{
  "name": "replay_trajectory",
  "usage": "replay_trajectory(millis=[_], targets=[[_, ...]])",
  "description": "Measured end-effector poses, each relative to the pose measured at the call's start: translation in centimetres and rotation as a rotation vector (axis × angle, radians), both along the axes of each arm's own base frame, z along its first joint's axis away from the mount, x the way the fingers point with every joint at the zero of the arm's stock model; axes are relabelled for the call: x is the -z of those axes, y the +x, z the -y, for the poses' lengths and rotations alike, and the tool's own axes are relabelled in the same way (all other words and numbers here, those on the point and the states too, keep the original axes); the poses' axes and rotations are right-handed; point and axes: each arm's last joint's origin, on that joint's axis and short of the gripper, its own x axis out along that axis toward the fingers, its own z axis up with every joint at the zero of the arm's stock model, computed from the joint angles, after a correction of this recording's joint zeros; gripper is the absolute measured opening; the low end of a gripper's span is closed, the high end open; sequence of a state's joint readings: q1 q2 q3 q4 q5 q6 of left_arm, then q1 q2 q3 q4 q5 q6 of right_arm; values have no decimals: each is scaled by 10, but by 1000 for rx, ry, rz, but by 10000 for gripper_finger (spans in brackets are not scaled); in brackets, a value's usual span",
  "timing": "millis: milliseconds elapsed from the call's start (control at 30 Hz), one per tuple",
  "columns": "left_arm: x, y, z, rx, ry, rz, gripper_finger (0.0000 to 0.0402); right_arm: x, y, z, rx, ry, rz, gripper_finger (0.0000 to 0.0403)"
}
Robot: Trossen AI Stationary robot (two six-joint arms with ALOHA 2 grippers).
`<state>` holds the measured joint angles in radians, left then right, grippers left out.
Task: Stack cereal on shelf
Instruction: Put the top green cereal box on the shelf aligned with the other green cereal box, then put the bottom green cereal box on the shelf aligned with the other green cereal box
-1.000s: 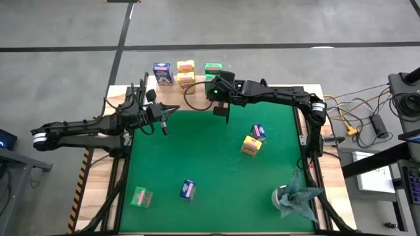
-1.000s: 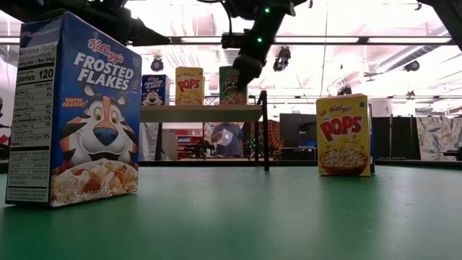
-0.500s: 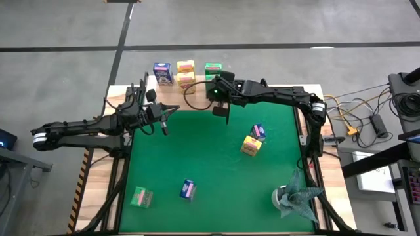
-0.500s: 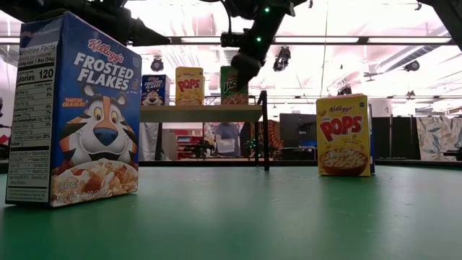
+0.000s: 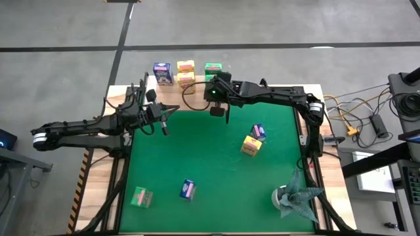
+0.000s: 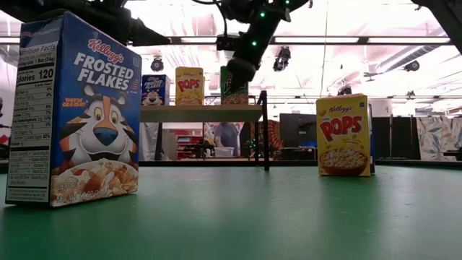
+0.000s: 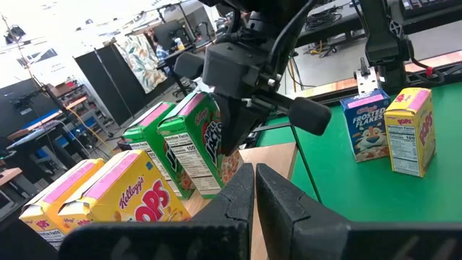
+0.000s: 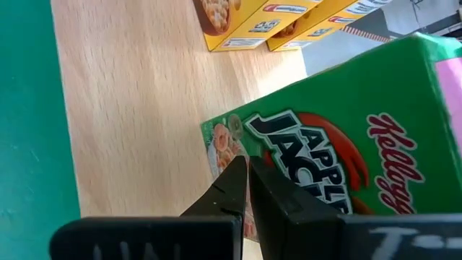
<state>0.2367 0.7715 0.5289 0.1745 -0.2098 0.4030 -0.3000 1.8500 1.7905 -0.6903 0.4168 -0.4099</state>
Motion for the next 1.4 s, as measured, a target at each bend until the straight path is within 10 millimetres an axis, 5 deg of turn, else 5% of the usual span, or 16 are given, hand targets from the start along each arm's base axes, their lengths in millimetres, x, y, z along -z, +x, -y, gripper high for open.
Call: replay_trajectory(millis=[600, 933, 1400], targets=[[0, 0, 0, 0, 0, 0, 0, -1, 1, -1, -5, -11, 8, 9], [0, 0, 0, -3, -39, 16, 0, -9, 0, -54, -108, 10, 19, 9], [15, -1, 4, -33, -383, 13, 0, 19, -33, -112, -417, 23, 231, 9]])
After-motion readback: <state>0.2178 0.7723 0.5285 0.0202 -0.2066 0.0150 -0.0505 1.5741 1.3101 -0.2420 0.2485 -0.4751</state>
